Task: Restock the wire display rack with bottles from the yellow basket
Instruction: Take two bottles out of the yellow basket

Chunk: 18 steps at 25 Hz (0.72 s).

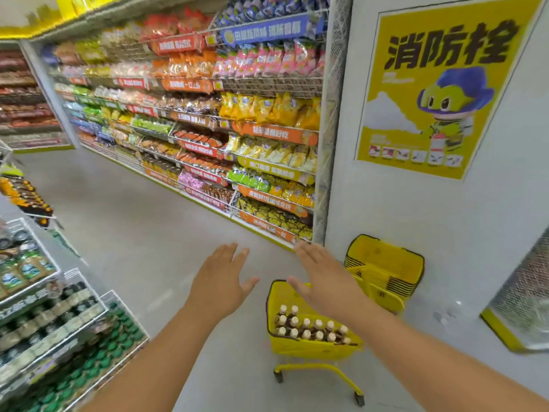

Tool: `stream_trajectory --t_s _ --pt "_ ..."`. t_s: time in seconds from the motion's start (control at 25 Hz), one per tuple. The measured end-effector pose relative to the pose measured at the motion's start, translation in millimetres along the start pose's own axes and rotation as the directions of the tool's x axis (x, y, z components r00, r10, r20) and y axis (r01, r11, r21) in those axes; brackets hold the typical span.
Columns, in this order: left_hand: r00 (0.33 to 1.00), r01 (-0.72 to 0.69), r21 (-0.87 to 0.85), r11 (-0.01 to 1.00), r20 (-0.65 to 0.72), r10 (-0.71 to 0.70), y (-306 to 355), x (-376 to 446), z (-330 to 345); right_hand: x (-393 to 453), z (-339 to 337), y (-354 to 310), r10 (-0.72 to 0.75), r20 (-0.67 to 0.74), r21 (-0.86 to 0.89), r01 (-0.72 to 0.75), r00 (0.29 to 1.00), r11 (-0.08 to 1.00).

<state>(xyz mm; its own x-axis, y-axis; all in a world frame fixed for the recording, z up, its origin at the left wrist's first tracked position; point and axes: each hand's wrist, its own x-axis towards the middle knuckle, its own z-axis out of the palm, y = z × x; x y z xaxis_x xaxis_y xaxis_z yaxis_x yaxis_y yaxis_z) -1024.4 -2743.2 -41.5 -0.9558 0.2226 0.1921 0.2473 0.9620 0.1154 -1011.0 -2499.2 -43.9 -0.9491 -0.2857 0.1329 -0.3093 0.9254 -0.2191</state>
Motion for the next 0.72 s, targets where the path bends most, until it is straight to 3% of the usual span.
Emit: stream_trajectory --t_s 0.16,0.32,0.48,0.72 --pt "0.996 -0.058 -0.015 0.998 0.072 0.059 91.9 30.8 39.1 -37.8 -6.8 100.7 0.066 0.011 -0.027 -0.066 0.998 0.997" --pt "0.983 -0.054 -0.022 0.998 0.176 0.057 136.8 46.1 67.1 -29.5 11.7 150.8 0.082 0.059 -0.002 -0.082 0.995 0.997" --pt "0.972 -0.065 -0.037 0.997 0.223 0.072 129.1 76.2 103.6 7.7 40.7 170.3 0.082 0.115 0.061 -0.089 0.99 0.994" --pt "0.952 0.079 -0.253 0.964 0.305 0.002 71.7 146.6 184.5 89.7 109.0 193.7 0.162 0.25 0.099 -0.191 0.955 0.977"
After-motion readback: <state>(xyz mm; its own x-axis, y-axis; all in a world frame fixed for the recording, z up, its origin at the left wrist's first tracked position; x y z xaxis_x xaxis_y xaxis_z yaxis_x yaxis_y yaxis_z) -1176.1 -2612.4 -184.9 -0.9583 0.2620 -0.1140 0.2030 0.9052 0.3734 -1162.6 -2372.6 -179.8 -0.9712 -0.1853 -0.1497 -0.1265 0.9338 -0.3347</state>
